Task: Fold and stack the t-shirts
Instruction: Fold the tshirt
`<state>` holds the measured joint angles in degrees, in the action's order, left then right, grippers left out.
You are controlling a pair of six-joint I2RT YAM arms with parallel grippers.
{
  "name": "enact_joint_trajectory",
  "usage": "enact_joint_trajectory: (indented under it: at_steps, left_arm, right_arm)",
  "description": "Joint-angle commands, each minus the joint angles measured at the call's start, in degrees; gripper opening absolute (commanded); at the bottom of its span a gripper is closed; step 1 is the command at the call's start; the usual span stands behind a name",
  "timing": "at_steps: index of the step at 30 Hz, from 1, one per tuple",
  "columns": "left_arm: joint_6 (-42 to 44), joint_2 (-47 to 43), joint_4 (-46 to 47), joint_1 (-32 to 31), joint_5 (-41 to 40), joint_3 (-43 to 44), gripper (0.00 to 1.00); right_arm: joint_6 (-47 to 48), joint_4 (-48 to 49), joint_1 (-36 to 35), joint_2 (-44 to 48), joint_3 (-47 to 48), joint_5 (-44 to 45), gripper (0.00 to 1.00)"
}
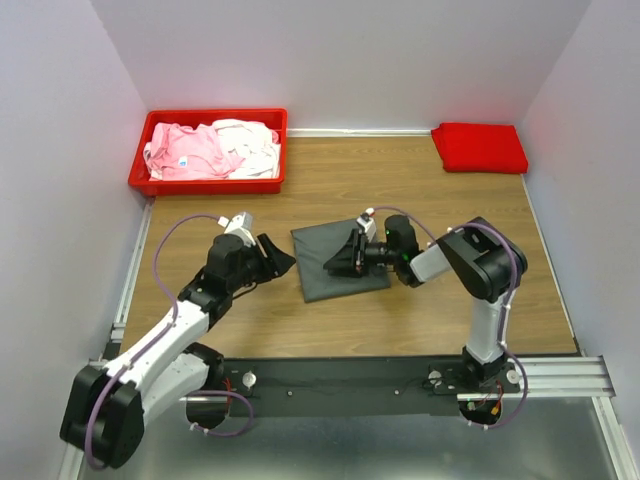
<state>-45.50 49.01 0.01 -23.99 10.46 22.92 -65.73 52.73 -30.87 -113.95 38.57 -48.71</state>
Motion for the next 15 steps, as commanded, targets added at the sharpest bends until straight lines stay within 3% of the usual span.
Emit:
enact_joint_trajectory:
  at_steps: [1, 3, 7, 10, 15]
  left_arm:
    - [1.02, 9.13, 9.01, 0.26, 0.0, 4.49, 0.59]
    - [1.11, 13.8, 11.32, 0.26, 0.61, 6.87, 0.57]
    - [1.2, 27.41, 16.93, 0.61, 0.35, 13.11, 0.41]
    - [0.5, 35.76, 20.28, 2.1, 1.4, 17.24, 0.29]
    - [-1.08, 48.43, 22.4, 4.03, 4.74, 22.17, 0.17]
  right_arm:
    - [-0.01, -1.92, 3.61, 5.49, 6.49, 1.6, 0.5]
    - [0.95, -3.24, 5.73, 5.41, 8.97, 1.25, 0.5]
    - [2.1, -5.44, 12.75, 1.65, 13.28, 0.29, 0.5]
    - [2.98, -5.53, 15.48, -2.13, 16.61, -0.07, 0.5]
    - [3.59, -5.62, 18.12, -8.65, 19.18, 1.15, 0.49]
